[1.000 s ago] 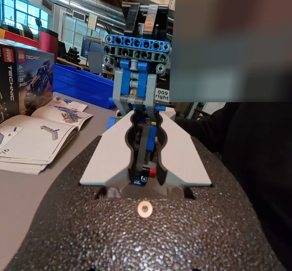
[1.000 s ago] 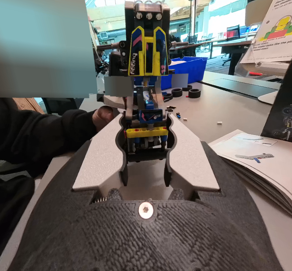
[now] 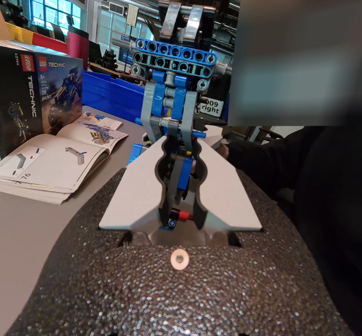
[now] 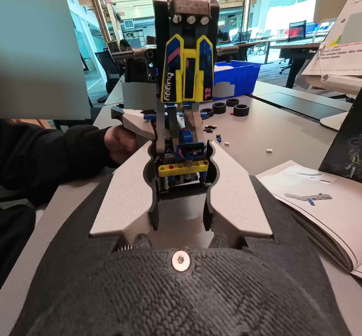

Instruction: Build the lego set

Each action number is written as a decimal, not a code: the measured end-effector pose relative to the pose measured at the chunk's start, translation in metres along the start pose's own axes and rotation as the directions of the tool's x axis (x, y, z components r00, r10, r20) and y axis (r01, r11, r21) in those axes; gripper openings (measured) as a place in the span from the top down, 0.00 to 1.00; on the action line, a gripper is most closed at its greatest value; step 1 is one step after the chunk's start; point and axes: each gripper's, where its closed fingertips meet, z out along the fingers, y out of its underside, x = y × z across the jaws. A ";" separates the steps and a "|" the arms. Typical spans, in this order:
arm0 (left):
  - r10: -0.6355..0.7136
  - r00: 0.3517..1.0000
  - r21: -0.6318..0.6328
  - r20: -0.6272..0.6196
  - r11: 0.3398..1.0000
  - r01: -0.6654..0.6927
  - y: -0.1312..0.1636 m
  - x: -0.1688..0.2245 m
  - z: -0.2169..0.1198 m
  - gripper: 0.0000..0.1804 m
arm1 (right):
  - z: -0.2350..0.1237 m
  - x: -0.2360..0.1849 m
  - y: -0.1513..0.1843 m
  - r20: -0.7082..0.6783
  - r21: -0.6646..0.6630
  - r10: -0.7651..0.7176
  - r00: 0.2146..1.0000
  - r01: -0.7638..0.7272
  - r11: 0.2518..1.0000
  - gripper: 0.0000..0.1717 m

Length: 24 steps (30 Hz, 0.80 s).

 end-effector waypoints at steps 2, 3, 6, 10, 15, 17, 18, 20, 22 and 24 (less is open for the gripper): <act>0.000 1.000 -0.007 -0.003 1.000 -0.001 0.000 0.001 0.000 0.89 | 0.000 -0.002 0.000 -0.001 -0.018 -0.032 0.999 0.032 0.999 0.72; 0.012 1.000 -0.014 -0.002 1.000 -0.012 0.001 0.002 0.000 0.89 | -0.001 -0.003 0.001 0.009 -0.029 -0.051 0.999 0.051 0.998 0.72; 0.018 1.000 -0.035 0.008 0.999 -0.017 0.005 0.002 0.002 0.89 | -0.004 -0.003 0.005 0.017 -0.055 -0.058 0.998 0.059 0.997 0.73; -0.017 1.000 -0.039 0.018 0.999 0.018 0.007 -0.002 0.002 0.90 | -0.003 0.000 0.009 0.016 -0.078 -0.049 0.999 0.050 0.996 0.73; -0.055 0.998 -0.033 0.031 0.998 0.056 0.005 -0.003 0.002 0.89 | -0.001 0.002 0.006 0.025 -0.035 0.014 1.000 -0.013 0.999 0.72; -0.152 0.987 -0.111 0.050 0.982 0.156 0.016 -0.009 -0.002 0.89 | 0.002 0.002 0.022 0.061 -0.119 0.141 0.988 -0.133 0.984 0.72; -0.190 0.980 -0.134 0.058 0.971 0.196 0.021 -0.010 -0.003 0.89 | 0.002 0.002 0.028 0.071 -0.145 0.177 0.982 -0.166 0.975 0.72; -0.270 0.963 -0.115 0.003 0.956 0.269 0.020 -0.002 -0.002 0.89 | -0.004 -0.005 0.026 0.125 -0.129 0.224 0.966 -0.208 0.970 0.72; -0.383 0.924 -0.126 0.001 0.916 0.380 0.024 0.000 0.001 0.89 | -0.009 -0.006 0.032 0.138 -0.215 0.275 0.952 -0.242 0.946 0.72; -0.394 0.918 -0.131 0.044 0.909 0.396 0.034 0.000 0.002 0.89 | -0.014 -0.007 0.042 0.134 -0.291 0.311 0.941 -0.263 0.920 0.72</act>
